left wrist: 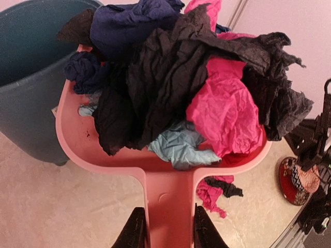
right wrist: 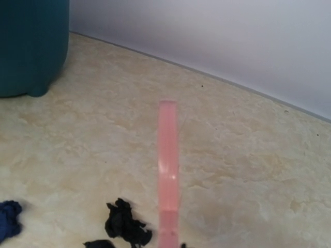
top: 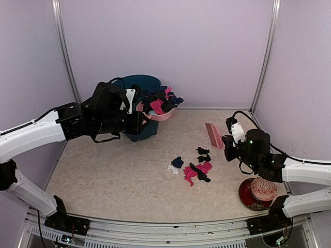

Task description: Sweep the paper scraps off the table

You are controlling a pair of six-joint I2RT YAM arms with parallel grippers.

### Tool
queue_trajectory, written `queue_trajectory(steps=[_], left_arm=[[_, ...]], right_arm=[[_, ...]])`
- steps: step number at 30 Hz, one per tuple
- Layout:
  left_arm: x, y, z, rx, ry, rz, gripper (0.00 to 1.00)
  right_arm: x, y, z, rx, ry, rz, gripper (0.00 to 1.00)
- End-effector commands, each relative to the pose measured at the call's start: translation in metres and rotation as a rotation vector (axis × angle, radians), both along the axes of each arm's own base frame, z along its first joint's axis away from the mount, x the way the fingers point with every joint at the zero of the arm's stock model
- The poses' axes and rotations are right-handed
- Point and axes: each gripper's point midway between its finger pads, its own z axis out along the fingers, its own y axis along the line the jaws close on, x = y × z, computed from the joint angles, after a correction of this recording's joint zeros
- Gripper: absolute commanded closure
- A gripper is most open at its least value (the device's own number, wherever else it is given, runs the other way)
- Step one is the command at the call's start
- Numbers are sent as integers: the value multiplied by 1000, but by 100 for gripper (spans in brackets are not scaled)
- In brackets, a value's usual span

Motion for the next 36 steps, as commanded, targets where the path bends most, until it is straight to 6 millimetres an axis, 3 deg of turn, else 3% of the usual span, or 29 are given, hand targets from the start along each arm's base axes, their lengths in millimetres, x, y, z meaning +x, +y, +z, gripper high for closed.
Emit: queue_trajectory(steps=[1,8,12,18,27,36], left_arm=[[19,10,42,-99,-31,-14,100],[63,25,73,-203,-36,-18,100],[90,35,77,-254,-6,-13,100],[115,35,77,-370,67,-73,100],[132,33,78,-597,199,-148,100],[141,56,80,-886,309,-176,100]], right_arm=[[2,0,10,61,-29,-3,100],[3,2,6,70,-19,1,100],[3,2,5,73,-16,-1,100],[4,3,5,79,-18,-4,100],[3,3,4,90,-7,1,100],[1,1,9,100,-10,-2,100]])
